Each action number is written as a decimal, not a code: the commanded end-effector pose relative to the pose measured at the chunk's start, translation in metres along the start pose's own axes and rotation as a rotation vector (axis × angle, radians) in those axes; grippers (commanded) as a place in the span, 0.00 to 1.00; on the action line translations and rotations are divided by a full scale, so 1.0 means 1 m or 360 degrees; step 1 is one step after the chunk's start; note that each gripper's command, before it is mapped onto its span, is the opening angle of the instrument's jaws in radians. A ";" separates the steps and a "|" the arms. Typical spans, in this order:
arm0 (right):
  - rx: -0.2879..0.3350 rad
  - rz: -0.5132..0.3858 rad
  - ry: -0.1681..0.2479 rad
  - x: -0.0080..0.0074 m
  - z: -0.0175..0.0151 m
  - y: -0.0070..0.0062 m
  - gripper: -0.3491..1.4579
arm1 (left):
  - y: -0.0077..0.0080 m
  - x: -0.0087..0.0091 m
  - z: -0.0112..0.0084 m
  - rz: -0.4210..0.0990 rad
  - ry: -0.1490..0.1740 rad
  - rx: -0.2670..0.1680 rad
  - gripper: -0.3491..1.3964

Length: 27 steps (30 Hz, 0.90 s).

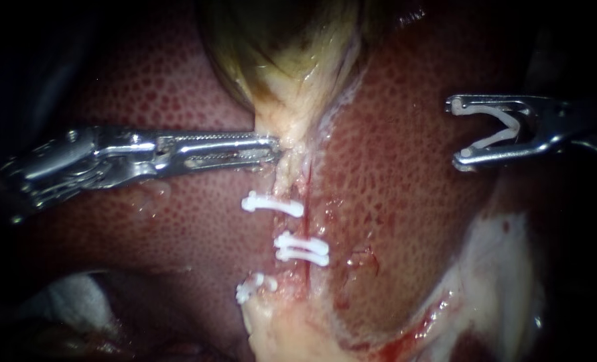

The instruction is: Clipping third clip right tube

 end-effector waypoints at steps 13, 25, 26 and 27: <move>-0.0001 -0.0001 0.0000 -0.0001 0.0002 -0.0001 0.47 | -0.0016 0.0044 -0.0074 -0.0041 0.0033 0.0048 0.00; -0.0004 -0.0001 0.0000 -0.0001 0.0005 -0.0001 0.47 | -0.0014 0.0079 -0.0146 -0.0053 0.0130 0.0097 0.00; -0.0005 -0.0002 0.0000 -0.0001 0.0006 -0.0001 0.47 | -0.0014 0.0079 -0.0146 -0.0045 0.0129 0.0099 0.00; -0.0006 -0.0003 0.0000 -0.0002 0.0007 -0.0002 0.47 | -0.0014 0.0079 -0.0146 -0.0045 0.0129 0.0099 0.00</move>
